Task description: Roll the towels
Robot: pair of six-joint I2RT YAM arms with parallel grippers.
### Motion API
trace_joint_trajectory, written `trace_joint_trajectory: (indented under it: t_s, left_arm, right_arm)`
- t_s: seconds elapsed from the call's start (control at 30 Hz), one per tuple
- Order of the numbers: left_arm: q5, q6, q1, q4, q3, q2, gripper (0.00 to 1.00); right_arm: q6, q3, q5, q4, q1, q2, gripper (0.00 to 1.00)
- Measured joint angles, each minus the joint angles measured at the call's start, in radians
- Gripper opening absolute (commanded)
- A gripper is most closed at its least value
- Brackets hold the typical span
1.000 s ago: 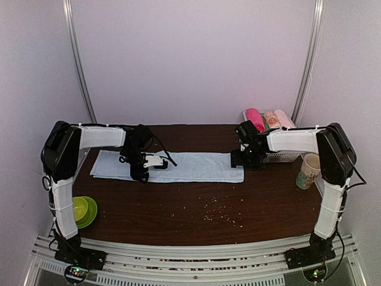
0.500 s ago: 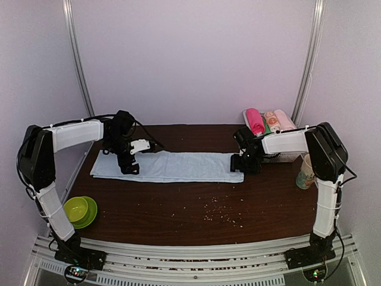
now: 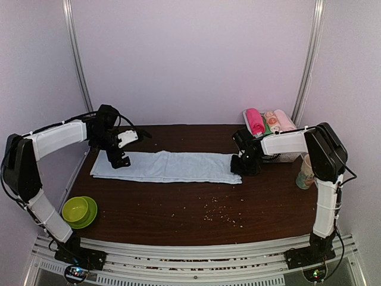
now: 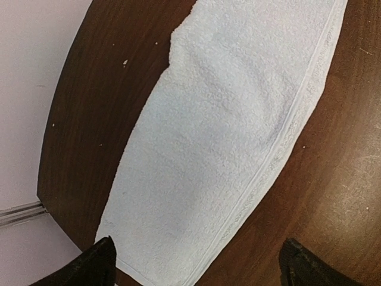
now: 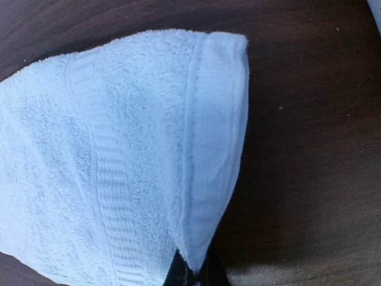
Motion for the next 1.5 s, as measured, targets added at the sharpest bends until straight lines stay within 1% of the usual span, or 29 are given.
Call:
trace_joint_trajectory:
  t_s: [0.17, 0.3, 0.37, 0.53, 0.67, 0.87, 0.97, 1.07, 1.13, 1.23, 1.33, 1.5]
  left_arm:
    - [-0.002, 0.000, 0.018, 0.019, -0.014, -0.011, 0.98]
    - [-0.009, 0.000, 0.022, 0.019, -0.029, -0.018, 0.98]
    - [-0.014, 0.000, 0.026, 0.018, -0.033, -0.023, 0.98]
    - [-0.020, -0.009, 0.048, 0.018, -0.033, -0.028, 0.98]
    - [-0.023, -0.019, 0.065, 0.018, -0.033, -0.028, 0.98]
    - [-0.023, -0.040, 0.078, 0.009, -0.033, -0.028, 0.98]
    - [-0.023, -0.050, 0.088, 0.008, -0.033, -0.028, 0.98]
    - [-0.022, -0.061, 0.097, 0.006, -0.033, -0.028, 0.98]
    - [-0.020, -0.072, 0.103, 0.006, -0.033, -0.027, 0.98]
    - [-0.014, -0.094, 0.119, 0.006, -0.031, -0.017, 0.98]
    - [-0.006, -0.119, 0.143, 0.005, -0.020, 0.006, 0.98]
    - [0.002, -0.156, 0.187, 0.011, -0.011, 0.027, 0.98]
  right_arm:
    - [0.015, -0.034, 0.005, 0.020, 0.000, -0.021, 0.00]
    - [0.003, -0.064, 0.035, -0.024, -0.003, -0.089, 0.00]
    - [-0.016, -0.064, 0.055, -0.056, -0.006, -0.154, 0.00]
    - [-0.071, -0.048, 0.101, -0.114, -0.038, -0.373, 0.00]
    - [-0.119, -0.017, 0.130, -0.143, -0.081, -0.480, 0.00]
    - [-0.175, 0.000, 0.155, -0.206, -0.132, -0.504, 0.00]
    - [-0.194, 0.035, 0.154, -0.232, -0.143, -0.504, 0.00]
    - [-0.198, 0.109, 0.124, -0.225, -0.137, -0.486, 0.00]
    - [-0.200, 0.183, 0.100, -0.214, -0.108, -0.439, 0.00]
    - [-0.199, 0.305, 0.054, -0.176, -0.038, -0.314, 0.00]
    - [-0.193, 0.417, -0.005, -0.132, 0.056, -0.152, 0.00]
    - [-0.175, 0.594, -0.087, -0.115, 0.192, 0.083, 0.00]
